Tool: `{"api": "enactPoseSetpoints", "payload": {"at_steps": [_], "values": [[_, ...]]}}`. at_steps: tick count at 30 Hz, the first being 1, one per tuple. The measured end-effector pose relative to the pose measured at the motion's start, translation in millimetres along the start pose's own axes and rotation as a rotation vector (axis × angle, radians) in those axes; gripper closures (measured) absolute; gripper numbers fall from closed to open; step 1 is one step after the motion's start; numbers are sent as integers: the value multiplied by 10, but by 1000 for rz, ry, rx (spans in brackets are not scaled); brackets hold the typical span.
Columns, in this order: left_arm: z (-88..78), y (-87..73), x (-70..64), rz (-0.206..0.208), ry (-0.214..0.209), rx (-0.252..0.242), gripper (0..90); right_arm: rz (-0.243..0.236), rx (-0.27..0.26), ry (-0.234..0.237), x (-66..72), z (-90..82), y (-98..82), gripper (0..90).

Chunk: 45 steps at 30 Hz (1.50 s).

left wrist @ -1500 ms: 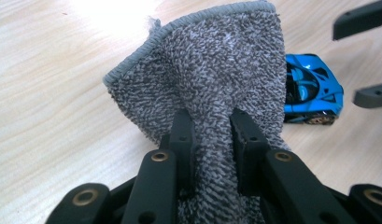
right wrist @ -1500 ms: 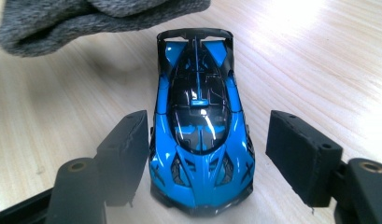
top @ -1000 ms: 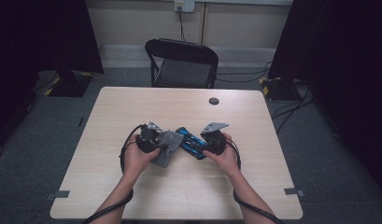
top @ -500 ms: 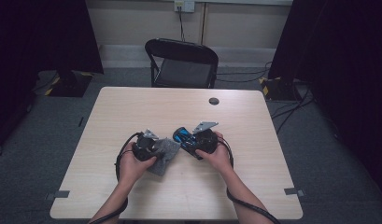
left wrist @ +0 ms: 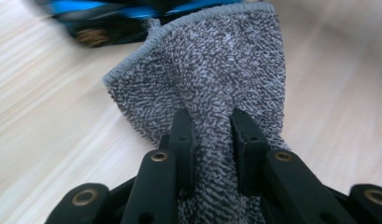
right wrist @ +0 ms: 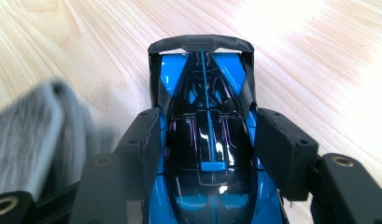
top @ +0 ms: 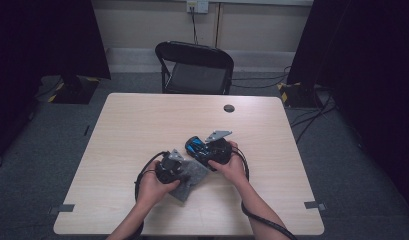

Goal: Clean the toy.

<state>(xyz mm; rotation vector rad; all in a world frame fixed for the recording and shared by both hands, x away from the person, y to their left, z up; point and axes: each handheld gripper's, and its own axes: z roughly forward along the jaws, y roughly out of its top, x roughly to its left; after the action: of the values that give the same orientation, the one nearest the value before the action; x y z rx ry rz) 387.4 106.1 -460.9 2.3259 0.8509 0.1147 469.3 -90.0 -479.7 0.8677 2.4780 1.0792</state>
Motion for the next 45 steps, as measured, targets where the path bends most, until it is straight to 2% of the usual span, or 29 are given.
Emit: {"api": "enactPoseSetpoints", "payload": {"at_steps": [1, 3, 5, 8, 11, 12, 15, 27, 30, 37, 45], "values": [[0, 0, 0, 0, 0, 0, 732, 0, 0, 0, 0, 0, 0, 418], [88, 105, -145, 50, -38, 3, 731, 7, -1, 3, -7, 1, -2, 417], [162, 166, -228, 75, -54, 13, 731, 7, 1, 2, -5, 1, 0, 417], [284, 225, -274, 93, -54, 21, 731, 8, 3, 3, -8, -2, 1, 417], [379, 241, -236, 69, -65, 19, 730, 9, 0, 4, -10, -6, -8, 417], [396, 242, -219, 51, -71, 5, 731, 12, -3, 4, -10, -6, -12, 416], [407, 248, -161, 22, -61, -9, 729, 14, -8, 5, -11, -10, -24, 416], [378, 214, 50, -63, 10, -51, 728, 17, -14, 3, -9, -16, -37, 416], [369, 211, 86, -72, 14, -50, 728, 18, -20, 4, -11, -17, -45, 416], [331, 211, 167, -77, 55, -43, 728, 21, -17, 4, -11, -24, -47, 416], [291, 196, 253, -91, 64, -36, 727, 26, -22, 5, -14, -25, -54, 416]]}}
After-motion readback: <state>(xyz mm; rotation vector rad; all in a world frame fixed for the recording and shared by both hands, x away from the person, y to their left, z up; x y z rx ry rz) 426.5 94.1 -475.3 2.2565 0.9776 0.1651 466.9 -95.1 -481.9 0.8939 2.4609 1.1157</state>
